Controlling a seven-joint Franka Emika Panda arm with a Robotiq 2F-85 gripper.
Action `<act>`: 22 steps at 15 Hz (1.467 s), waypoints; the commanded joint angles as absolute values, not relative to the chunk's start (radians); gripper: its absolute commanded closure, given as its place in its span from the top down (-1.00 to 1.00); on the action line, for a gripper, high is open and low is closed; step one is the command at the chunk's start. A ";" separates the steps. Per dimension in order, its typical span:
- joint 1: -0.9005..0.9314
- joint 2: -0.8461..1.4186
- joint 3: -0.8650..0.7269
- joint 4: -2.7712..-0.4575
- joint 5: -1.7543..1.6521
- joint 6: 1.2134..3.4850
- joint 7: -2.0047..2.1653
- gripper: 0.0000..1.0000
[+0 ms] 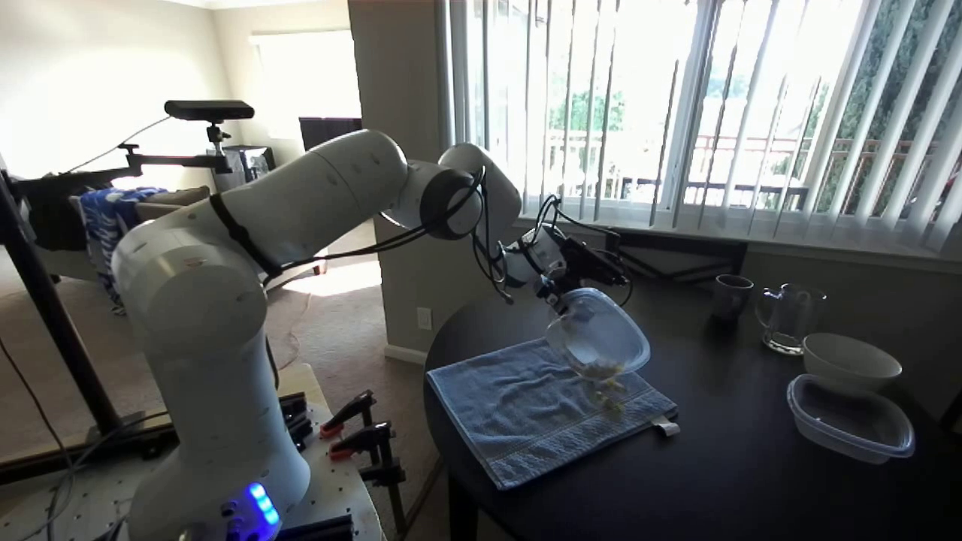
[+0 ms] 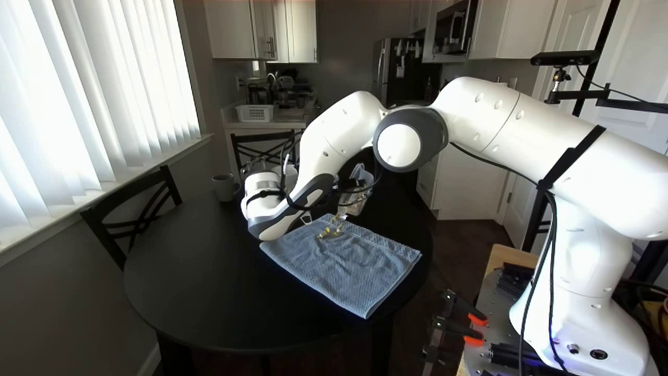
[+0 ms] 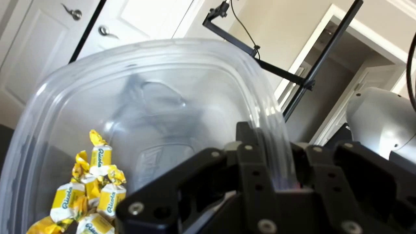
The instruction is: Pick up the clear lunch box with candy and pour all the candy onto the blue towel
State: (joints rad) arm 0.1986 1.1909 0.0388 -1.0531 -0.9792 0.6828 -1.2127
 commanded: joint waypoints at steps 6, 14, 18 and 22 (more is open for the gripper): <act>0.250 1.296 -0.032 -1.106 -1.329 0.629 -1.240 -0.90; 0.272 1.215 -0.040 -1.332 -1.612 0.738 -1.266 -0.90; 0.238 1.193 0.036 -1.270 -1.522 0.769 -1.293 -0.90; 0.217 1.198 0.055 -1.152 -1.403 0.717 -1.332 -0.91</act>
